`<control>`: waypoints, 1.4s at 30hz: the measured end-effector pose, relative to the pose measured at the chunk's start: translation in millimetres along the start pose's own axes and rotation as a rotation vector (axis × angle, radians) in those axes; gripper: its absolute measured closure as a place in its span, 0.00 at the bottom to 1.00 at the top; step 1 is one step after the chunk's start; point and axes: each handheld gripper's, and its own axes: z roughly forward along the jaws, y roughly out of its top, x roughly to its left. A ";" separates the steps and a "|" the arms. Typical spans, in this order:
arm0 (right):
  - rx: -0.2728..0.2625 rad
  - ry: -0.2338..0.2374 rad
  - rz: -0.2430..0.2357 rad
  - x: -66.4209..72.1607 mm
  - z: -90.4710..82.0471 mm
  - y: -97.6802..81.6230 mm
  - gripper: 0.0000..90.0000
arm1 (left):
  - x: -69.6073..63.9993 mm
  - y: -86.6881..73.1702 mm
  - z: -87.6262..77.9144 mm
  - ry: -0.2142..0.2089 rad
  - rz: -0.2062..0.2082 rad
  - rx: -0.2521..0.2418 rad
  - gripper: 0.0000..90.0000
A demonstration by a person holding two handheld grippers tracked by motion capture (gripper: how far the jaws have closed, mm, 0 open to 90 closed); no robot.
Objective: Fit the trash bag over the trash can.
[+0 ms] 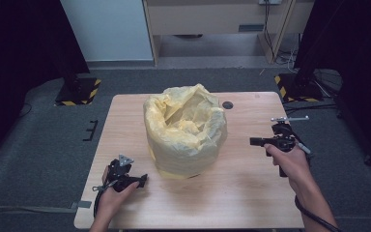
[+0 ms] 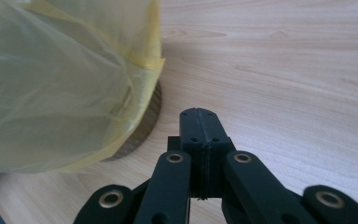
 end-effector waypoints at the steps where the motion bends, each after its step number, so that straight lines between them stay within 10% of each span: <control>1: -0.004 -0.001 0.011 -3.0 0.7 -2.8 1.00 | 0.0 0.1 0.1 0.000 0.000 0.000 0.00; 9: -0.020 -0.026 0.069 -23.0 7.9 -17.5 0.87 | 0.0 0.0 0.1 0.000 0.000 -0.001 0.00; 29: -0.003 -0.109 0.190 -55.3 41.8 -46.2 0.14 | 0.1 0.8 0.6 -0.002 0.002 0.001 0.00; 42: 0.032 -0.168 0.209 -61.8 52.4 -58.8 0.09 | -0.1 0.6 0.7 -0.002 0.002 -0.002 0.00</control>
